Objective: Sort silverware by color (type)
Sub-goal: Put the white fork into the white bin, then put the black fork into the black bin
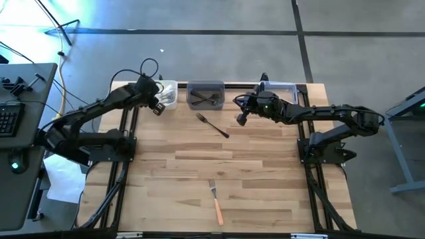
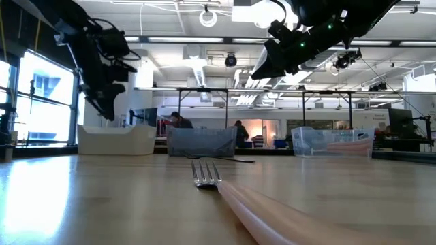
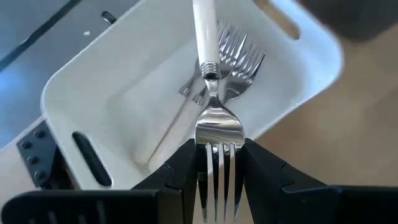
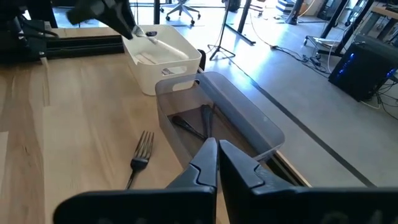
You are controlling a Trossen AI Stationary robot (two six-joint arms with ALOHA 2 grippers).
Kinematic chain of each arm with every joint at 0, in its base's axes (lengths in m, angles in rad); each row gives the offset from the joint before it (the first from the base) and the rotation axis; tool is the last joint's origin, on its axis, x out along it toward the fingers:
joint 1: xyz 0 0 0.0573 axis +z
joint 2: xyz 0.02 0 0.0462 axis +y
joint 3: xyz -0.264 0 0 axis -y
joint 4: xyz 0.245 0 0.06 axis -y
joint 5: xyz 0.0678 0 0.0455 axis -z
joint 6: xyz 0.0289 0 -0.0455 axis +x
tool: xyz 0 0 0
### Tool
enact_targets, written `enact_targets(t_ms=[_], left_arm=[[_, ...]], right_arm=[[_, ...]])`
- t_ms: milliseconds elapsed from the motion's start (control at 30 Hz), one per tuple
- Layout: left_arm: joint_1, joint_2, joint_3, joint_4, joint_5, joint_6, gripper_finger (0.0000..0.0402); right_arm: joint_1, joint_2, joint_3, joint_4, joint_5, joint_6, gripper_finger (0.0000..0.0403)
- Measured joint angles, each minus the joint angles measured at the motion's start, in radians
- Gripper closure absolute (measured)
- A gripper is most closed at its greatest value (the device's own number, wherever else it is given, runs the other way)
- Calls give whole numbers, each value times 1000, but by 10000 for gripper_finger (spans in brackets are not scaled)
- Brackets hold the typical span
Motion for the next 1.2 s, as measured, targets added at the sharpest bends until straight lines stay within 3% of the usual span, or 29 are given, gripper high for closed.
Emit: enact_targets(t_ms=[233,367,600,833,933,1033,1200], left_arm=[[90,139,0,118,130,173,314],[124,198,0,138,172,156,298],[133,212,3,152,164,129,237],[132,153,4,142,61,128,203],[130,103,4,144,60,97,207],[110,38,-2,156,58,46,224],[16,-101,-120,343,63,-24,278]], right_arm=[[2,0,0,0,0,-4,403],[6,0,0,-1,0,0,403],[7,0,0,0,0,1,403],[7,0,0,0,0,1,403],[7,0,0,0,-4,9,403],[7,0,0,0,-86,42,403],[22,30,2,4,-129,131,402]])
